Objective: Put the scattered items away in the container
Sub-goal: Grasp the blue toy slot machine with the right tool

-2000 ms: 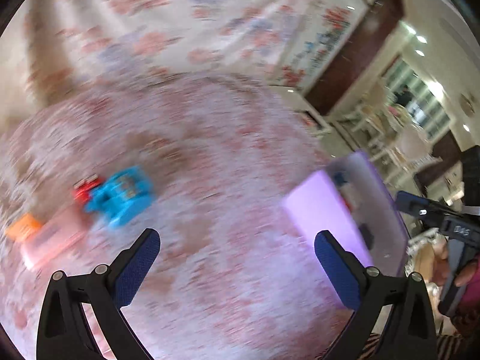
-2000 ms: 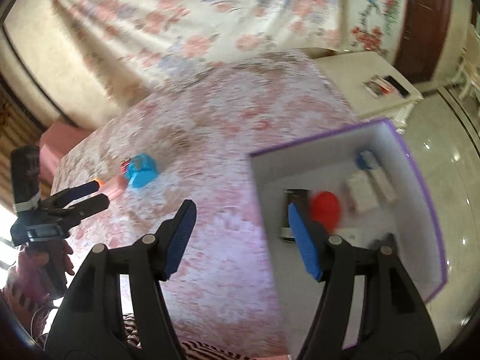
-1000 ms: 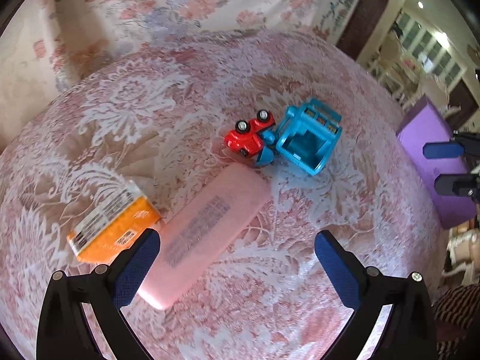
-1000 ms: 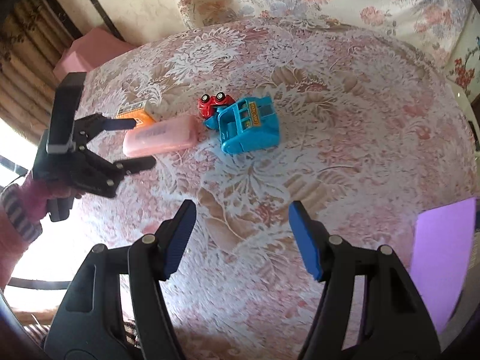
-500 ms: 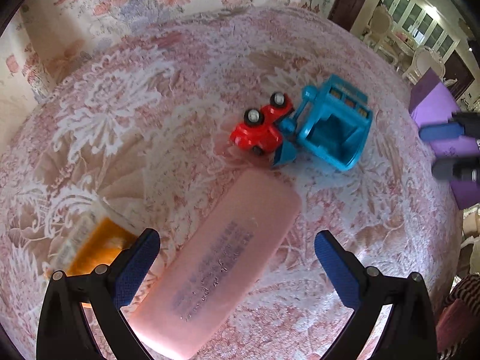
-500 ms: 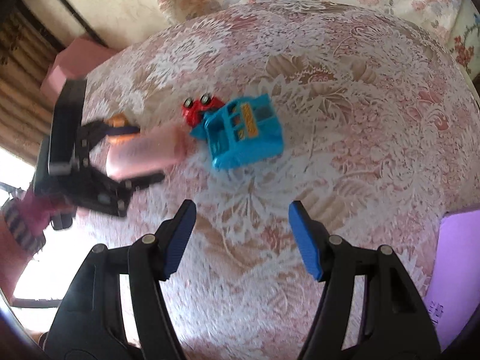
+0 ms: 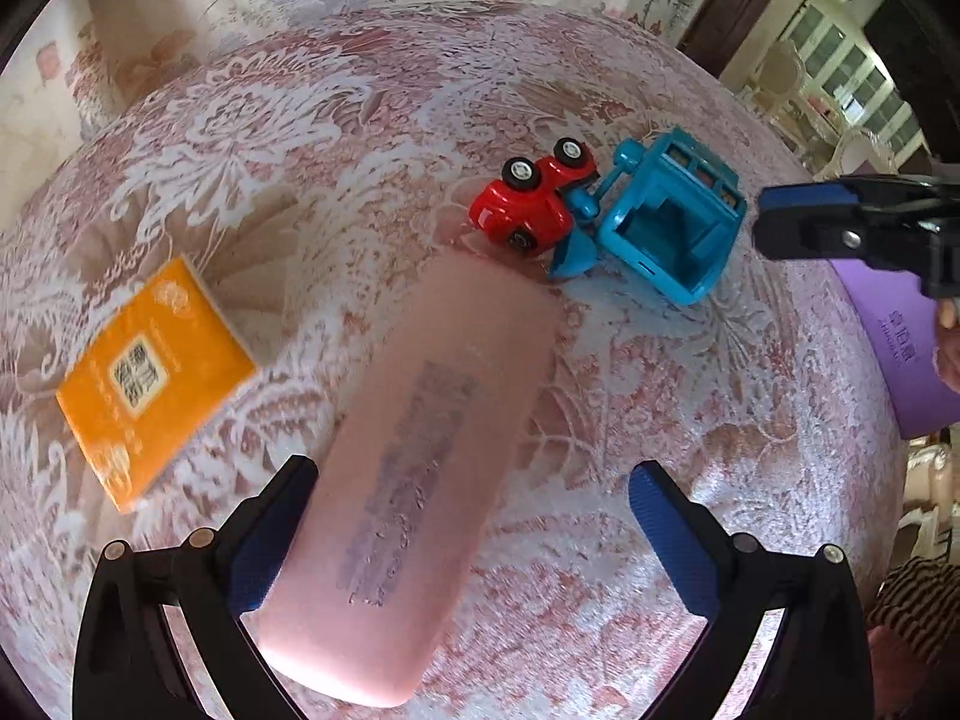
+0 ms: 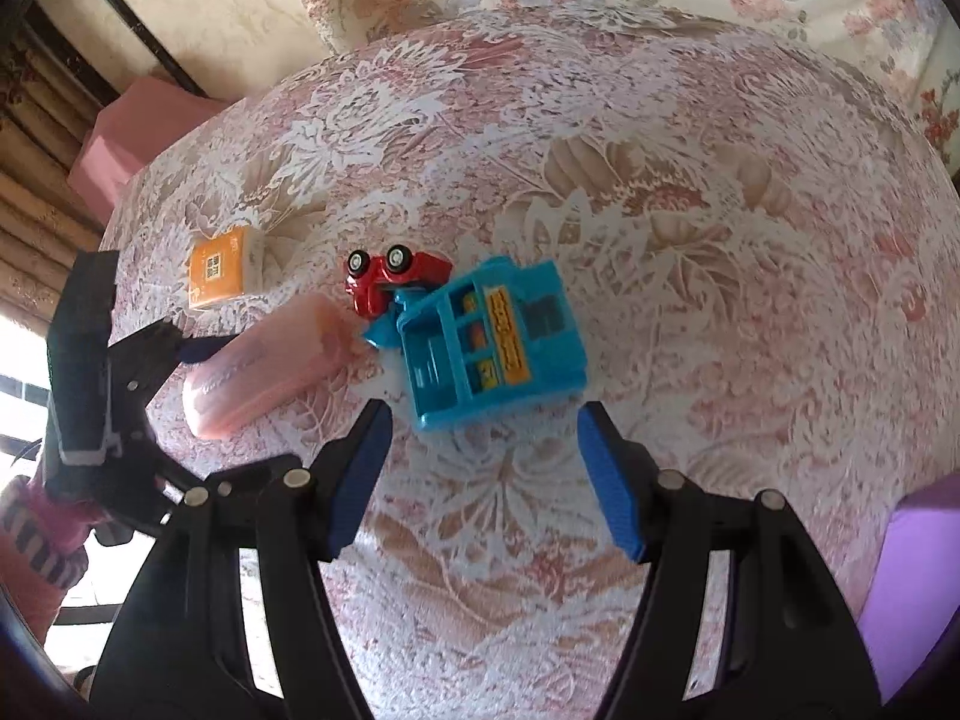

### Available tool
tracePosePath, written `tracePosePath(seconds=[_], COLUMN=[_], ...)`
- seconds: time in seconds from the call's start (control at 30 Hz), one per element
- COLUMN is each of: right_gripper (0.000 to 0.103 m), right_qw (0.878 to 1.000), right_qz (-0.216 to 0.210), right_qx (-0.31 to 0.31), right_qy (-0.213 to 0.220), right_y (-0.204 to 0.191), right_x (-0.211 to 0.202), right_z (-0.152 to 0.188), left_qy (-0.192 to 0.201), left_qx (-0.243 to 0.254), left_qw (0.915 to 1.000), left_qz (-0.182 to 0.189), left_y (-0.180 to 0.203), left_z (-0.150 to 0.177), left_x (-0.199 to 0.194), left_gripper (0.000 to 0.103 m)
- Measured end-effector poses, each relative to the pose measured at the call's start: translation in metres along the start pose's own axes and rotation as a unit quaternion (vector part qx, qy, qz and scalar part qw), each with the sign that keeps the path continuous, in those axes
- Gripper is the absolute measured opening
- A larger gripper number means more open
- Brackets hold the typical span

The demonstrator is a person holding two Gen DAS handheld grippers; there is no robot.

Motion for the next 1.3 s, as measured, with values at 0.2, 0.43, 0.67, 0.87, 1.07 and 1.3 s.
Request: tracePosePath(seconds=[0.2, 0.43, 0.67, 0.87, 1.07, 1.3], right_gripper=[0.080, 0.083, 0.083, 0.083, 0.083, 0.057], right_qw=[0.999, 0.995, 0.980, 0.982, 0.974, 0.967], right_qz=[0.003, 0.028, 0.038, 0.012, 0.018, 0.013], right_qx=[-0.033, -0.083, -0.175, -0.170, -0.194, -0.212], right_qy=[-0.022, -0.042, -0.083, -0.082, -0.115, -0.144], right_y=[0.002, 0.002, -0.005, -0.001, 0.000, -0.002], right_x=[0.020, 0.033, 0.049, 0.035, 0.040, 0.052], right_z=[-0.009, -0.017, -0.023, -0.036, -0.038, -0.041], left_qy=[-0.006, -0.009, -0.011, -0.015, -0.014, -0.017], left_qx=[-0.031, -0.049, -0.062, -0.061, -0.088, -0.142], left_qw=[0.9995, 0.9985, 0.9975, 0.9974, 0.9954, 0.9889], left_qz=[0.010, 0.023, 0.033, 0.037, 0.036, 0.041], left_y=[0.014, 0.024, 0.025, 0.004, -0.013, -0.029], left_z=[0.021, 0.039, 0.042, 0.025, 0.014, -0.012], left_x=[-0.009, -0.016, -0.017, -0.015, -0.014, -0.011], left_gripper=[0.103, 0.103, 0.103, 0.103, 0.103, 0.103])
Point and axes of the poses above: each gripper's, at about its wrist camera, not at the fingertips, and x roughly the way its jaws point, y to its right, z to its underside, the point moved 6 cm from there along x, roughly the way its jaws point, and after that the axes turned 14 degrees about -z, right-handed, at the moved point
